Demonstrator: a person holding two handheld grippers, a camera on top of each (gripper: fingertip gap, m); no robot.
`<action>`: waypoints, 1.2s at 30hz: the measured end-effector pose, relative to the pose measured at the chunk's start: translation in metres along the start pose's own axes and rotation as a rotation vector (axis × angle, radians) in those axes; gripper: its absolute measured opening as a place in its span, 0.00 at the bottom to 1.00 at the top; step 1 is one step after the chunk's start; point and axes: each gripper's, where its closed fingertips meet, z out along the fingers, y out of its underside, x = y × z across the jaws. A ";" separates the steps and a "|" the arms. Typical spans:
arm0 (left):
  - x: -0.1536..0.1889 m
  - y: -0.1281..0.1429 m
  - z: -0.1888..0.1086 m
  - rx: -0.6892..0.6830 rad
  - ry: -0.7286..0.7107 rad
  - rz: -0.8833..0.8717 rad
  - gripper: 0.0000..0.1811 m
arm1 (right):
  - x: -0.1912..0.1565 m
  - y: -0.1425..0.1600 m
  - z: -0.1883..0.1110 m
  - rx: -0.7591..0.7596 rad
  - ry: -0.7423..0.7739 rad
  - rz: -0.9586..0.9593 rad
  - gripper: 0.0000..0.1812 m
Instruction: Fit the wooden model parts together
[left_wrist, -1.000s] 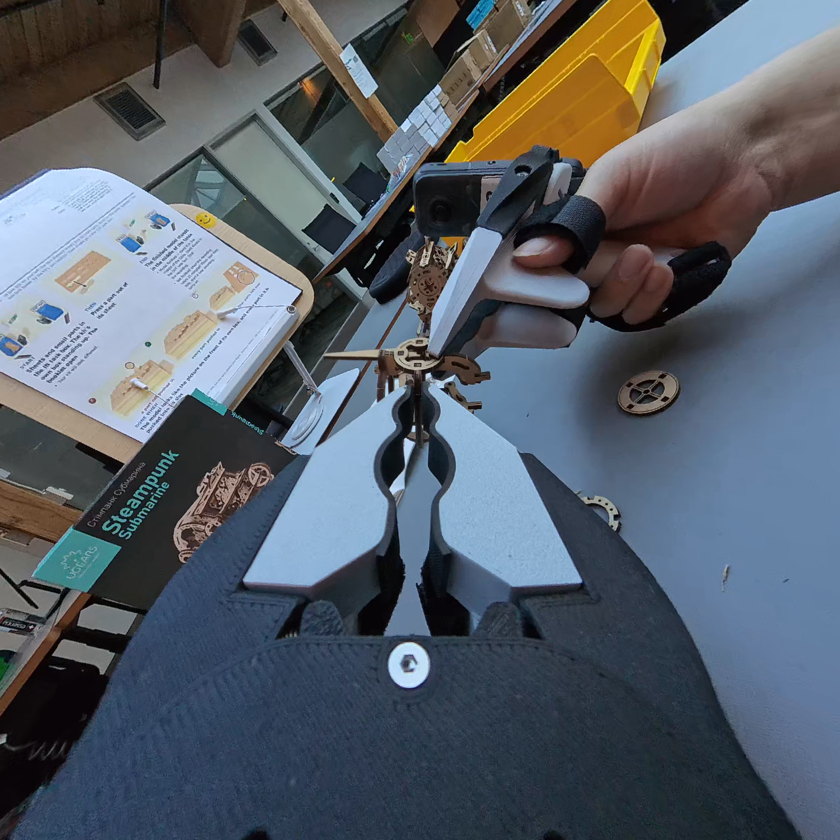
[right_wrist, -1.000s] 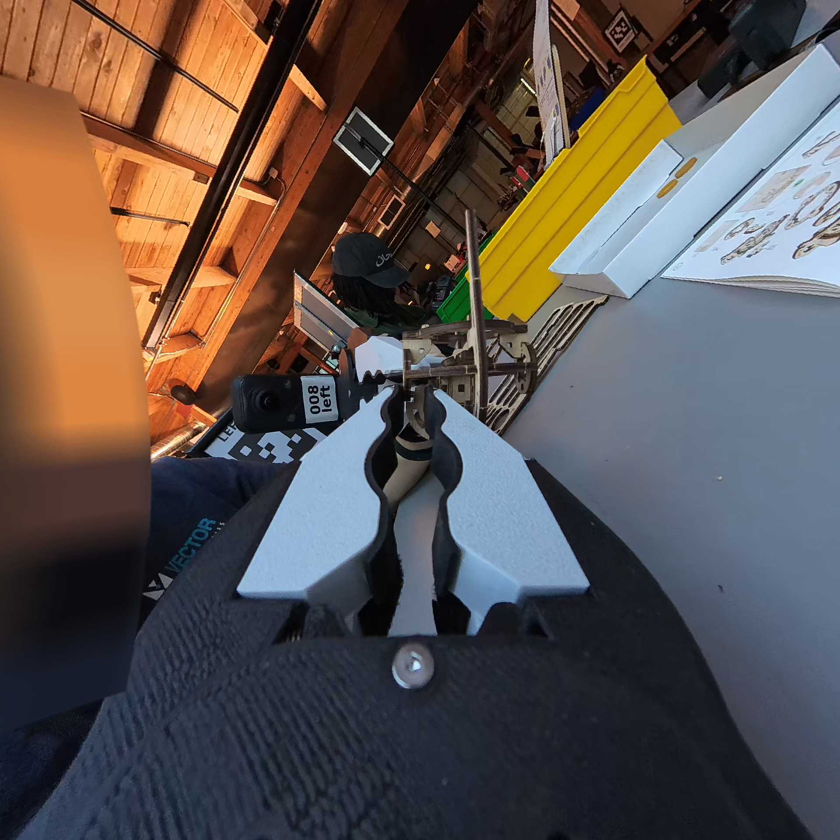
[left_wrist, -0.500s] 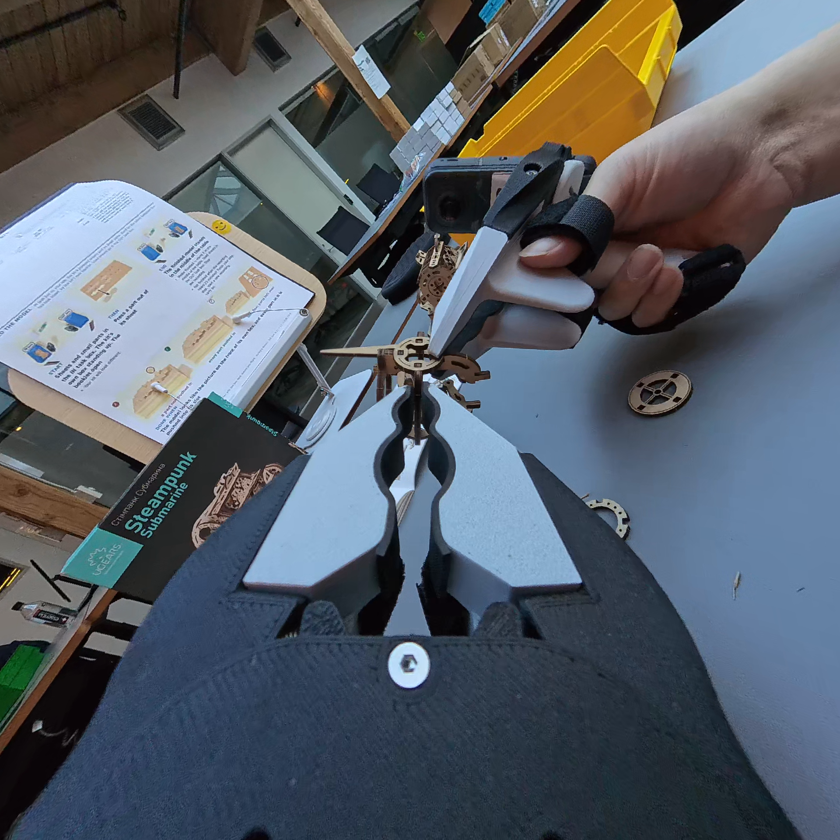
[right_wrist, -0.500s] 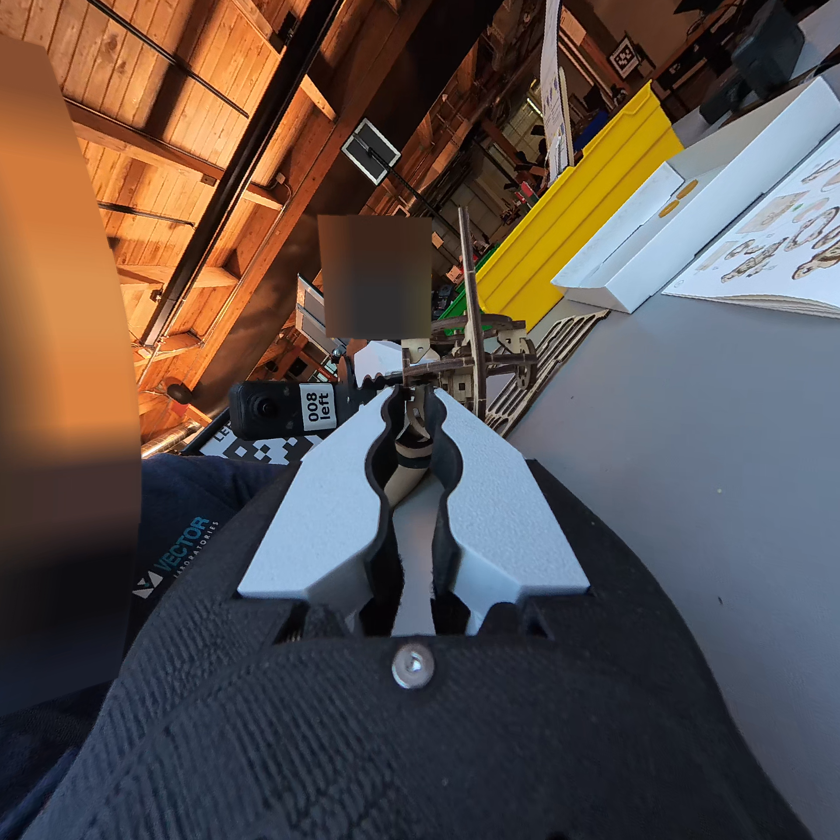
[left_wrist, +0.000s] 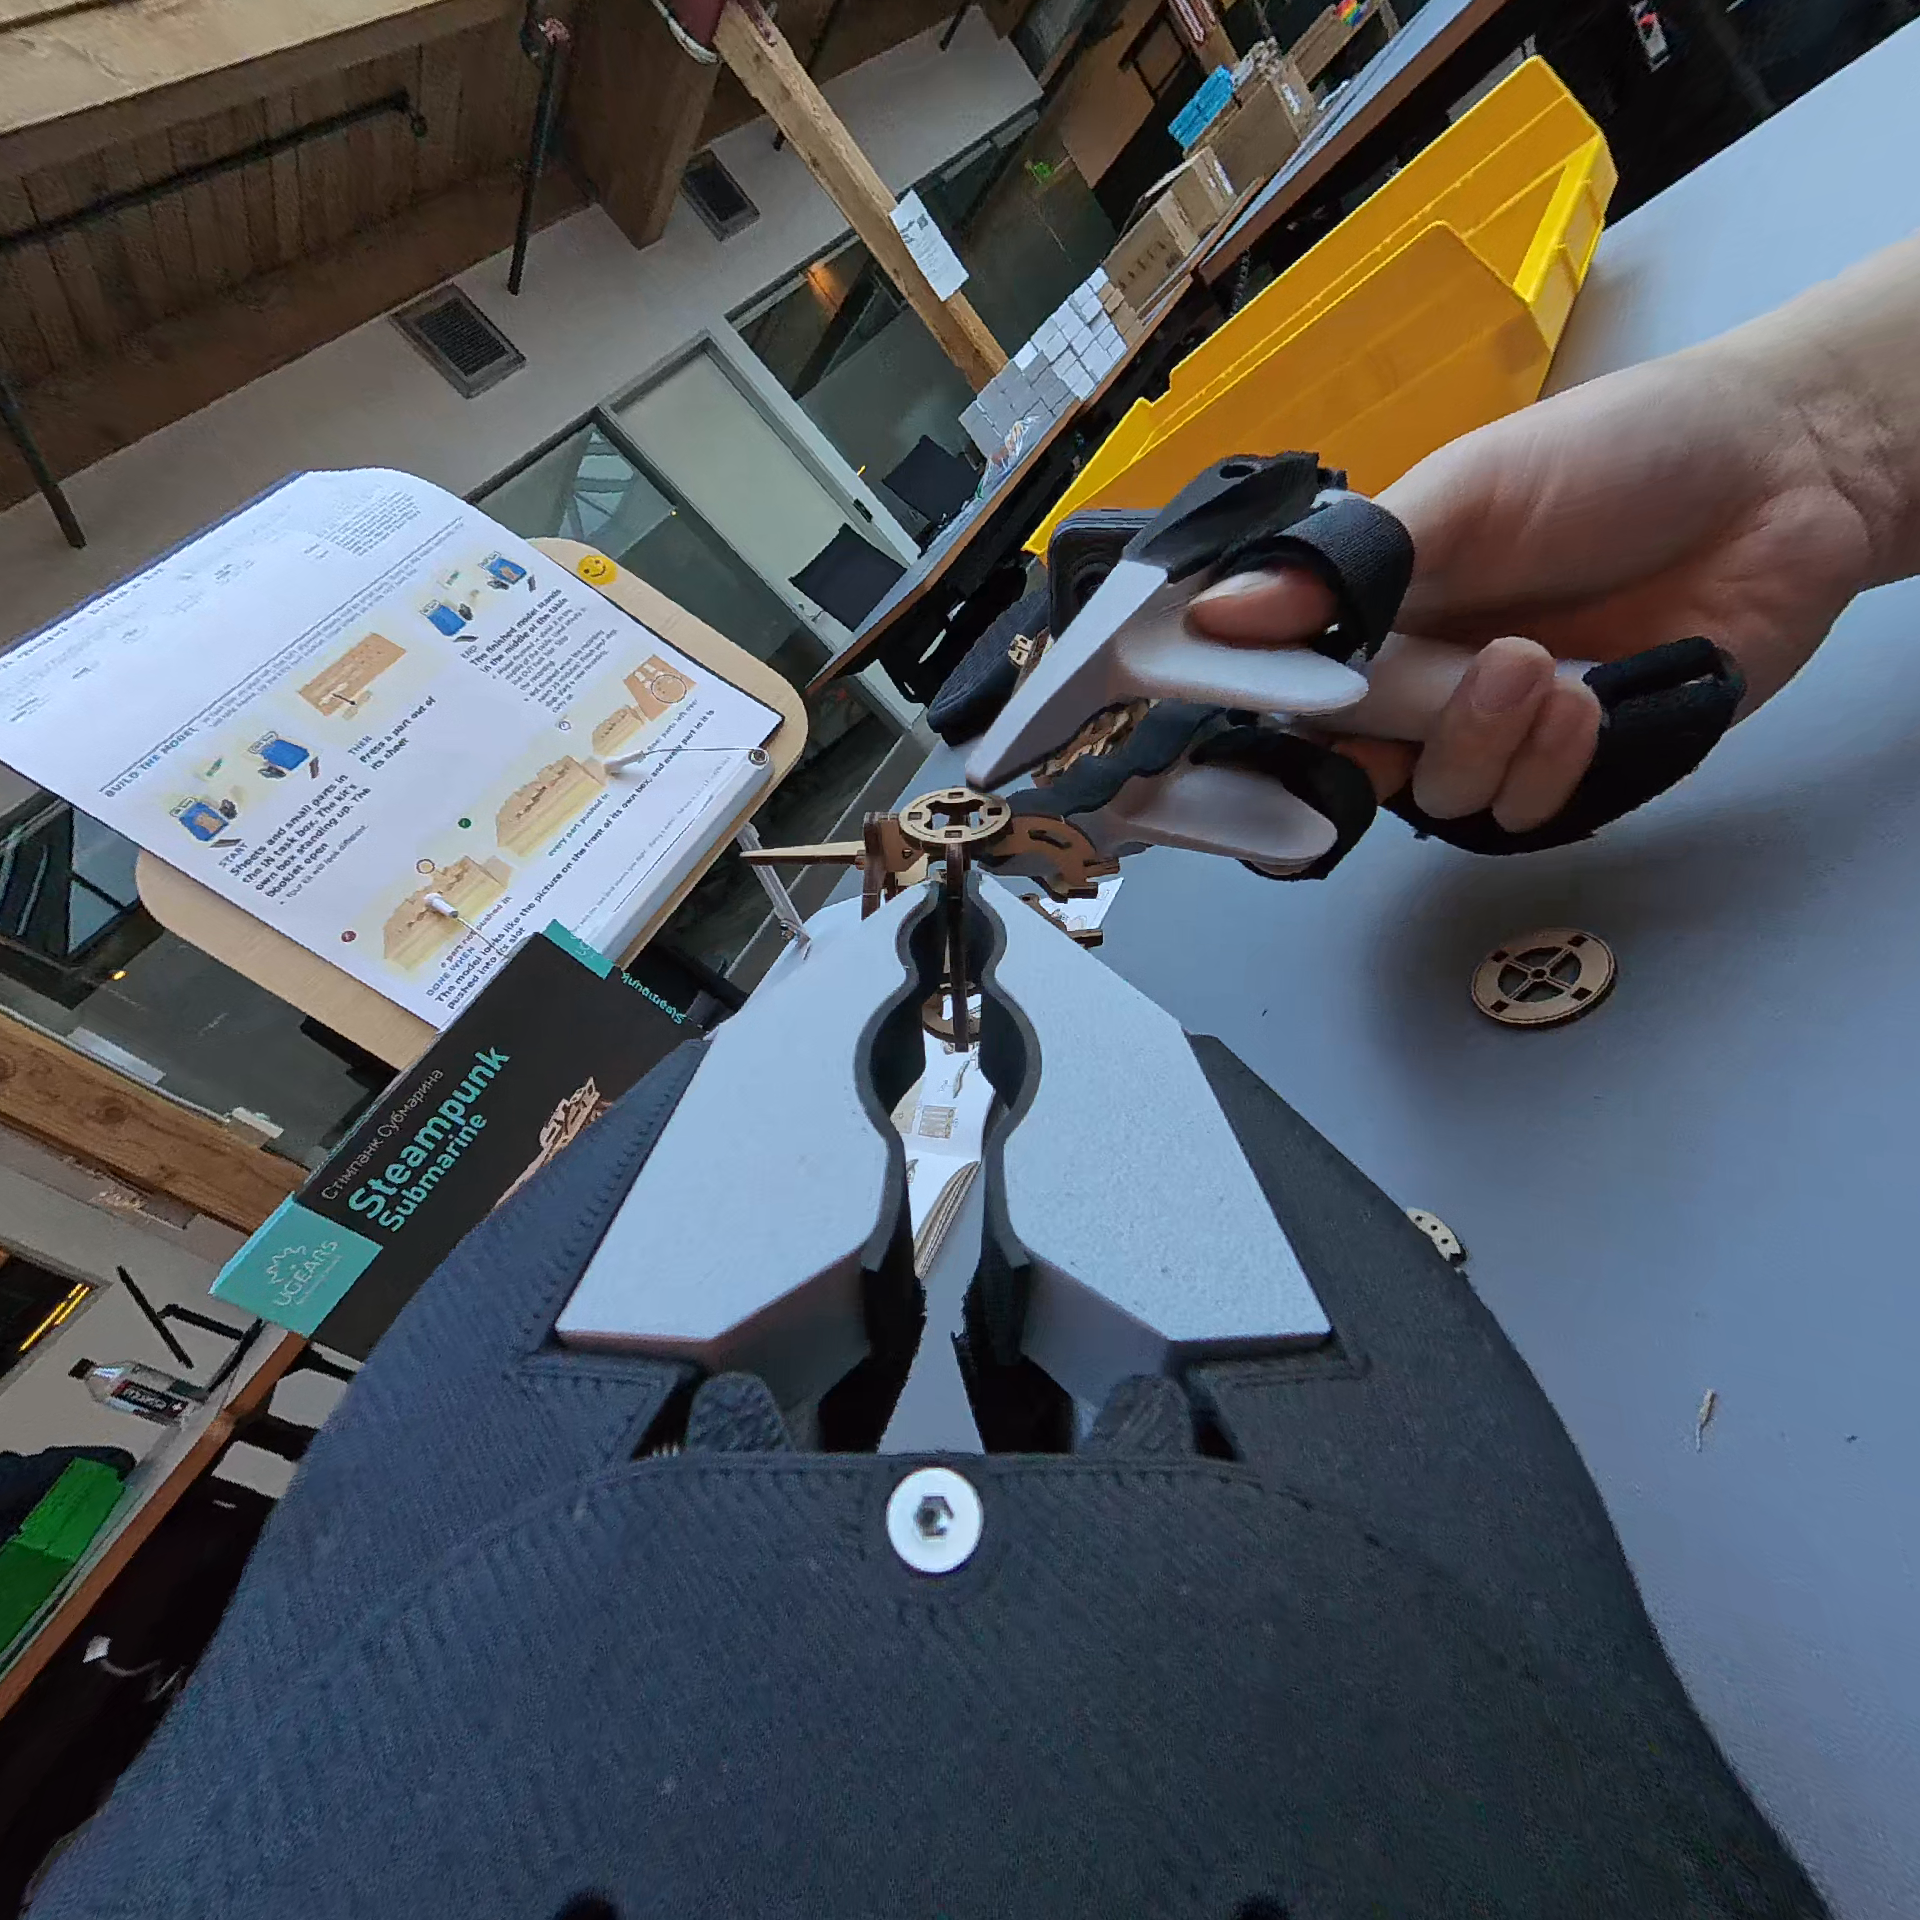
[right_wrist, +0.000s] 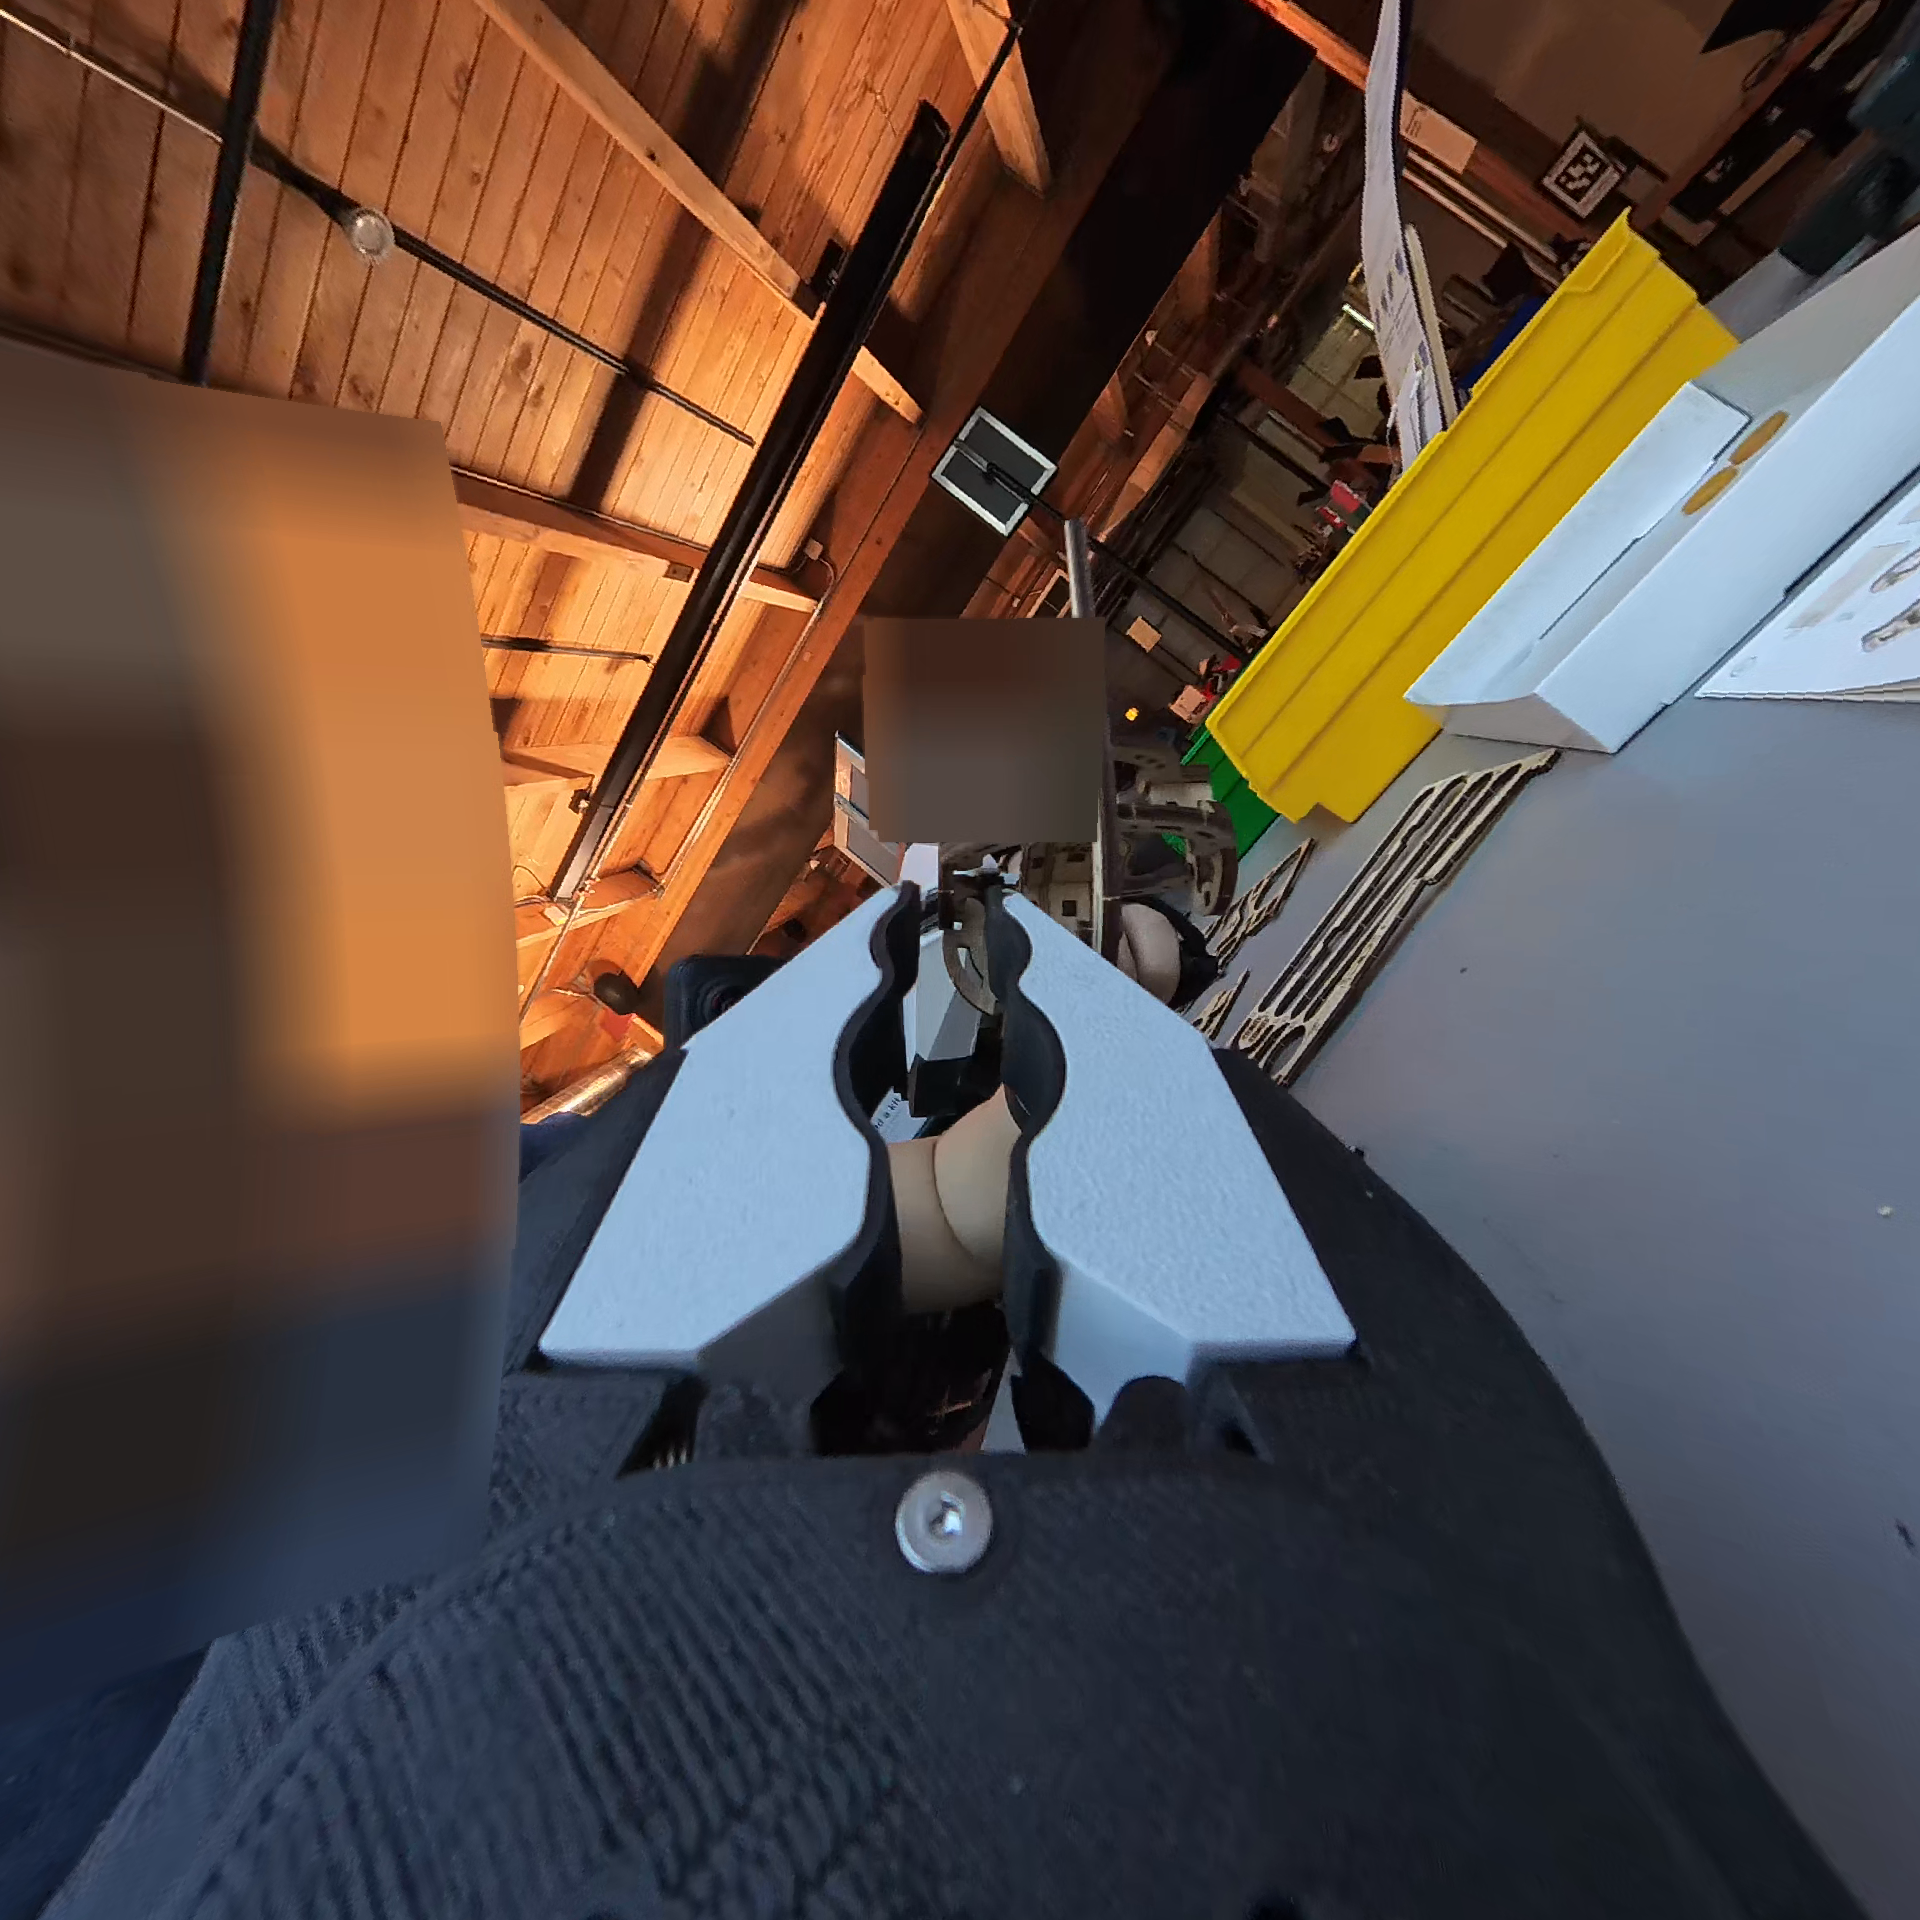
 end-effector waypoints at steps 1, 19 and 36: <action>0.000 0.000 0.000 0.000 0.000 0.006 0.00 | 0.001 0.000 0.000 -0.004 0.008 -0.005 0.04; 0.006 0.006 0.002 -0.026 0.001 0.076 0.00 | 0.007 0.004 -0.002 -0.026 0.045 -0.011 0.04; 0.009 0.002 0.001 -0.012 -0.004 0.092 0.00 | 0.004 0.007 -0.004 -0.046 0.068 -0.111 0.03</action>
